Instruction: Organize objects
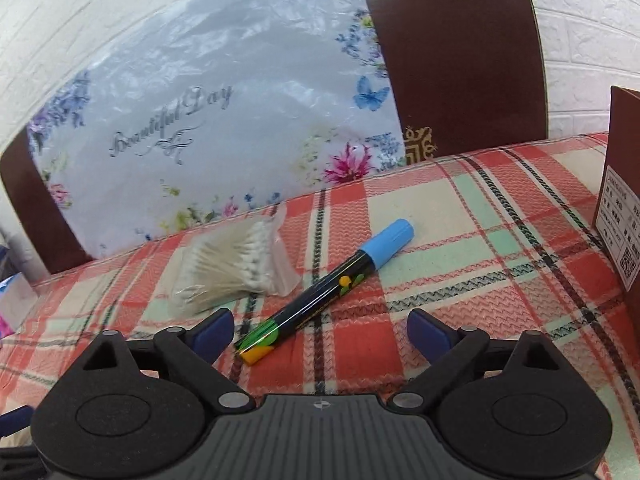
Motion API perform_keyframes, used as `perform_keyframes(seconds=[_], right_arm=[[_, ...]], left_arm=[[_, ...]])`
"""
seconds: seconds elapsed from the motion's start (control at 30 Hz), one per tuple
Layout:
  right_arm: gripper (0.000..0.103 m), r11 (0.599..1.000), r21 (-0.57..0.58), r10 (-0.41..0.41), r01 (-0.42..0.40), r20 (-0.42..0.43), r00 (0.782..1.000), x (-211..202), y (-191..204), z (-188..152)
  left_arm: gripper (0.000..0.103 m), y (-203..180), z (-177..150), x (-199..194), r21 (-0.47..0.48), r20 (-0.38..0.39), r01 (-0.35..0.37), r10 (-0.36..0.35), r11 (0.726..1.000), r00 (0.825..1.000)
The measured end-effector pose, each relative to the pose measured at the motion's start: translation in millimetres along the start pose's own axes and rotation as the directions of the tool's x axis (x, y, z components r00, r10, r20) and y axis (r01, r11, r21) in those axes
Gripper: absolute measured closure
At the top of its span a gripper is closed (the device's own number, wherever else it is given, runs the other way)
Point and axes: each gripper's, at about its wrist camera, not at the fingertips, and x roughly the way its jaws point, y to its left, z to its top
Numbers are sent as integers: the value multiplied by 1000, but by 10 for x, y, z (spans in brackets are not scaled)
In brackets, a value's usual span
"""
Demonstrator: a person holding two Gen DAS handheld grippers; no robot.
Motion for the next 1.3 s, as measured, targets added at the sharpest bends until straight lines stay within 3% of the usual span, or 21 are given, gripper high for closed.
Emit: perform_keyframes(seconds=[0.07, 0.1, 0.13, 0.2, 0.23, 0.6, 0.77, 0.8, 0.9, 1.0, 1.07, 1.13, 1.17, 1.2, 1.3], right_arm=[[33, 996, -63, -58, 57, -5, 998, 87, 107, 26], [55, 992, -103, -73, 72, -5, 997, 102, 150, 20], [69, 990, -128, -66, 65, -4, 998, 89, 171, 7], [85, 986, -164, -43, 40, -13, 999, 11, 161, -56], [88, 983, -183, -30, 27, -13, 999, -60, 136, -110], [88, 946, -317, 64, -68, -25, 998, -1571, -184, -1078], [88, 946, -315, 73, -75, -20, 997, -1912, -283, -1292], [88, 952, -296, 81, -85, -24, 996, -1918, -315, -1283], [88, 969, -212, 123, -128, -37, 992, -1880, -432, -1232], [88, 976, -130, 173, -177, -43, 984, -1866, -555, -1220], [88, 975, -67, 208, -210, -42, 977, -1876, -649, -1221], [88, 972, -8, 234, -235, -38, 971, -1874, -736, -1222], [88, 969, 12, 246, -246, -36, 969, -1887, -781, -1226], [88, 967, 28, 254, -253, -33, 967, -1887, -809, -1228], [88, 960, 61, 276, -274, -25, 961, -1930, -877, -1255]], left_arm=[[0, -4, 2, 6, 1, -1, 0, 0, 1000, 1000], [0, -2, 1, 4, 0, -1, 0, 0, 1000, 1000], [0, -6, 4, 9, 1, -1, 0, 0, 1000, 1000], [0, -7, 6, 9, 1, -2, 0, 0, 1000, 1000], [0, -8, 7, 7, 0, -2, 0, 0, 1000, 1000], [0, -33, 16, 21, 14, -7, -11, 11, 1000, 1000], [0, -169, 21, -96, 25, -40, -95, 96, 995, 995], [0, -211, 16, -168, -11, -75, -79, 78, 997, 994], [5, -471, -86, -475, -76, -139, 65, -75, 995, 987], [6, -836, -165, -767, -120, -192, 252, -271, 960, 943], [7, -1095, -207, -872, -137, -239, 350, -373, 927, 896], [11, -1343, -252, -895, -146, -291, 409, -435, 901, 852], [11, -1452, -268, -894, -152, -309, 422, -448, 894, 839], [11, -1548, -280, -890, -146, -322, 424, -448, 894, 834], [21, -1797, -319, -910, -61, -333, 404, -400, 913, 854]])
